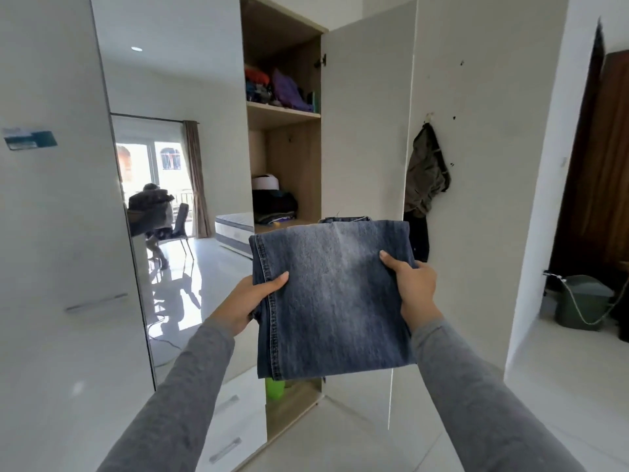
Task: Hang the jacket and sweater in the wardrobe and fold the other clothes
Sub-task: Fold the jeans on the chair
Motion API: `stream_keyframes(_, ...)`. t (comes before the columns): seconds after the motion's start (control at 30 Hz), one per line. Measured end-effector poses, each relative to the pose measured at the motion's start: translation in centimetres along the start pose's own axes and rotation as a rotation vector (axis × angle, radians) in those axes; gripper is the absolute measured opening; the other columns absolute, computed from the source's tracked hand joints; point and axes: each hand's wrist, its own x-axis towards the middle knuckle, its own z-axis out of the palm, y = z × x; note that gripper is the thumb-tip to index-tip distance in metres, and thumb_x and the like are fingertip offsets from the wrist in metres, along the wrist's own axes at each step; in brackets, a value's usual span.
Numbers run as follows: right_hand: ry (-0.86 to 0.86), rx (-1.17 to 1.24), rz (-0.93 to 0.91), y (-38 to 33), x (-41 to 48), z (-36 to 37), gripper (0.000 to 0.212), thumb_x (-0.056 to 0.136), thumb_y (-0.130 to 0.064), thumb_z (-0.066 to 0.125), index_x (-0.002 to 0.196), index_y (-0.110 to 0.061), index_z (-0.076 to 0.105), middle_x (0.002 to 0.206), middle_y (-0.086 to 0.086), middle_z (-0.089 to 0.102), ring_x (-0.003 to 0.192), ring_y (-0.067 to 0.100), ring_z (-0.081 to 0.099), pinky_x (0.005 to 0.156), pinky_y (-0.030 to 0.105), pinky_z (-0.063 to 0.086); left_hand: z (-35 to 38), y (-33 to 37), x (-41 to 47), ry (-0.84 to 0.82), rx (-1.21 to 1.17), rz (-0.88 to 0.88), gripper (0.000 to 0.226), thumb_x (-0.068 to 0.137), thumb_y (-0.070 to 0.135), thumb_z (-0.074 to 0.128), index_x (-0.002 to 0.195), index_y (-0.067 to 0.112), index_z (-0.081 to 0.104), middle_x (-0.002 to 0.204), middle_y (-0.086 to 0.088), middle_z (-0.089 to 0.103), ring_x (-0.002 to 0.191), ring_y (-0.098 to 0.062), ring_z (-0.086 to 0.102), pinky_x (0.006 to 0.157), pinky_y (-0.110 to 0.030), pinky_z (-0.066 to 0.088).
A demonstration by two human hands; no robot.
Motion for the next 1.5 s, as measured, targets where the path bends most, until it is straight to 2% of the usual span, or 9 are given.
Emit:
stream_keyframes(0.2, -0.002, -0.049, -0.066, 4.3, 10.2, 9.0, 0.050, 0.064, -0.035, 0.085, 0.101, -0.007, 0.068, 0.095, 0.007, 0.071, 0.088, 0.024, 0.068, 0.083, 0.040, 0.056, -5.0, -1.2, 14.7, 0.014, -0.033, 0.037, 0.037, 0.088, 0.034, 0.061, 0.120, 0.016, 0.060, 0.112, -0.003, 0.068, 0.101, -0.021, 0.064, 0.078, -0.031, 0.051)
stream_keyframes(0.4, 0.070, -0.082, -0.063, 8.3, 17.8, 11.8, 0.031, 0.074, -0.028, 0.081, 0.085, -0.016, 0.055, 0.091, 0.001, 0.059, 0.084, 0.017, 0.061, 0.077, 0.033, 0.052, -5.3, -5.3, 24.7, 0.016, -0.078, 0.003, 0.050, 0.081, 0.043, 0.065, 0.125, 0.019, 0.058, 0.116, -0.002, 0.066, 0.104, -0.021, 0.063, 0.091, -0.039, 0.050)
stream_keyframes(0.63, 0.060, -0.142, 0.000, 13.1, 28.8, 13.2, 0.039, 0.073, -0.031, 0.080, 0.100, -0.007, 0.065, 0.094, 0.007, 0.069, 0.087, 0.023, 0.067, 0.082, 0.037, 0.056, -2.8, -8.9, 35.8, 0.061, -0.110, -0.054, 0.037, 0.082, 0.039, 0.068, 0.115, 0.023, 0.062, 0.111, 0.001, 0.068, 0.100, -0.019, 0.064, 0.090, -0.037, 0.050)
stream_keyframes(0.83, -0.086, -0.203, 0.028, 16.9, 42.6, 14.8, 0.045, 0.069, -0.042, 0.079, 0.099, -0.010, 0.068, 0.094, 0.007, 0.071, 0.086, 0.025, 0.068, 0.082, 0.045, 0.057, 0.3, -11.3, 47.3, 0.160, -0.112, -0.022, 0.026, 0.086, 0.032, 0.065, 0.110, 0.024, 0.060, 0.101, 0.008, 0.066, 0.089, -0.009, 0.063, 0.071, -0.024, 0.050)
stream_keyframes(0.97, -0.198, -0.298, 0.053, 20.0, 50.2, 16.9, 0.028, 0.080, -0.038, 0.073, 0.092, -0.015, 0.062, 0.094, 0.006, 0.068, 0.087, 0.026, 0.066, 0.082, 0.046, 0.056, 0.5, -14.4, 53.6, 0.186, -0.088, -0.093, 0.039, 0.084, 0.037, 0.066, 0.119, 0.022, 0.059, 0.111, 0.004, 0.066, 0.099, -0.013, 0.062, 0.089, -0.033, 0.049)
stream_keyframes(1.07, -0.252, -0.336, 0.084, 23.9, 54.5, 19.1, 0.025, 0.081, -0.036, 0.072, 0.089, -0.015, 0.062, 0.092, 0.006, 0.068, 0.086, 0.026, 0.066, 0.081, 0.046, 0.056, -0.1, -17.3, 57.0, 0.247, -0.096, -0.138, 0.027, 0.087, 0.034, 0.063, 0.112, 0.024, 0.059, 0.105, 0.007, 0.066, 0.092, -0.010, 0.063, 0.080, -0.029, 0.050)
stream_keyframes(1.33, -0.433, -0.492, 0.254, 39.9, 63.1, 28.1, 0.042, 0.081, -0.035, 0.073, 0.105, -0.002, 0.065, 0.104, 0.013, 0.069, 0.090, 0.030, 0.065, 0.082, 0.044, 0.055, -6.4, -28.7, 66.4, 0.475, -0.108, -0.327, 0.034, 0.084, 0.033, 0.066, 0.113, 0.015, 0.063, 0.105, -0.006, 0.069, 0.090, -0.022, 0.066, 0.077, -0.036, 0.052)
stream_keyframes(1.4, -0.472, -0.518, 0.293, 43.8, 64.3, 30.2, 0.046, 0.084, -0.032, 0.070, 0.115, 0.002, 0.061, 0.112, 0.014, 0.066, 0.097, 0.034, 0.063, 0.084, 0.041, 0.053, -7.8, -31.5, 68.1, 0.532, -0.097, -0.388, 0.039, 0.085, 0.033, 0.065, 0.117, 0.011, 0.062, 0.105, -0.010, 0.068, 0.094, -0.031, 0.065, 0.080, -0.042, 0.052)
stream_keyframes(1.5, -0.558, -0.580, 0.367, 50.7, 65.9, 32.8, 0.056, 0.086, -0.028, 0.068, 0.130, 0.002, 0.050, 0.125, 0.017, 0.058, 0.110, 0.039, 0.057, 0.095, 0.047, 0.048, -10.0, -36.8, 70.7, 0.649, -0.097, -0.509, 0.042, 0.090, 0.027, 0.062, 0.119, -0.004, 0.059, 0.114, -0.032, 0.060, 0.110, -0.050, 0.052, 0.091, -0.052, 0.043)
